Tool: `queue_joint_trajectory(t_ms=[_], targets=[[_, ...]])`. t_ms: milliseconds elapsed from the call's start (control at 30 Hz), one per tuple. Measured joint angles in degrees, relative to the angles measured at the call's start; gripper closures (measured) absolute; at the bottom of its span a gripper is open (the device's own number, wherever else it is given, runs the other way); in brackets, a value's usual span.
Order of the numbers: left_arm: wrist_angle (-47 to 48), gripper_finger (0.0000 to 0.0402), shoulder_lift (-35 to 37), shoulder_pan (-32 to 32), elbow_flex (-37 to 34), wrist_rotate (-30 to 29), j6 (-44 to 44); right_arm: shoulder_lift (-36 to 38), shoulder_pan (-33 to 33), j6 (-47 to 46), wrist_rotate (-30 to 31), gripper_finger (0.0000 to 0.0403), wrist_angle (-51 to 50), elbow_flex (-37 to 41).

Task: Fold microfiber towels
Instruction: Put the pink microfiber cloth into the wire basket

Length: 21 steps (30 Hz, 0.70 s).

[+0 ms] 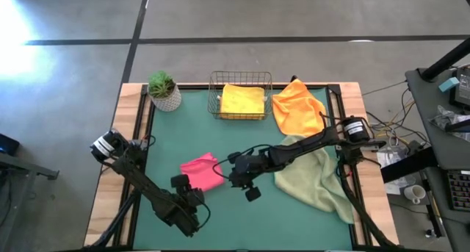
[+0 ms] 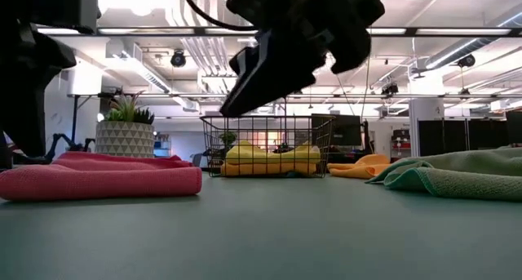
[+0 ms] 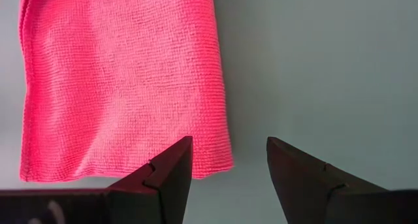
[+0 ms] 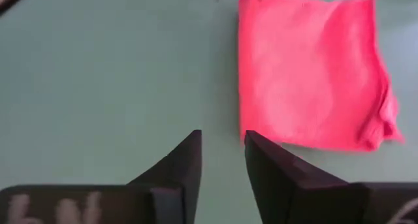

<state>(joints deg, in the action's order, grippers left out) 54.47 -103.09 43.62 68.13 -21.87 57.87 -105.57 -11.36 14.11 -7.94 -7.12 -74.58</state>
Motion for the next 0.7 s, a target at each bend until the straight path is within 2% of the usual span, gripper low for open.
queue_joint_trajectory(t_ms=[133, 300, 433, 600, 700], targets=[[-0.07, 0.0222, -0.07, 0.0, -0.32, 0.02, -0.21, -2.05, 0.14, 0.65, 0.37, 0.0256, 0.83, -1.64], [-0.42, 0.0222, -0.9, -0.13, -1.08, 0.05, -1.73, -5.51, 0.12, 6.51, 0.61, 0.0225, 2.32, -4.18], [-0.12, 0.0222, -2.41, -0.16, -2.04, 0.1, -1.35, -8.45, 0.12, 7.93, 3.62, 0.0219, 1.91, -6.15], [-0.01, 0.0222, -4.23, -0.99, -1.95, 0.12, -1.21, -11.51, 0.31, 9.09, 3.88, 0.0218, 2.11, -9.48], [-0.01, 0.0222, -4.48, -1.6, -1.83, 0.33, -1.2, -13.71, 0.49, 9.11, 7.47, 0.0218, 1.81, -10.86]])
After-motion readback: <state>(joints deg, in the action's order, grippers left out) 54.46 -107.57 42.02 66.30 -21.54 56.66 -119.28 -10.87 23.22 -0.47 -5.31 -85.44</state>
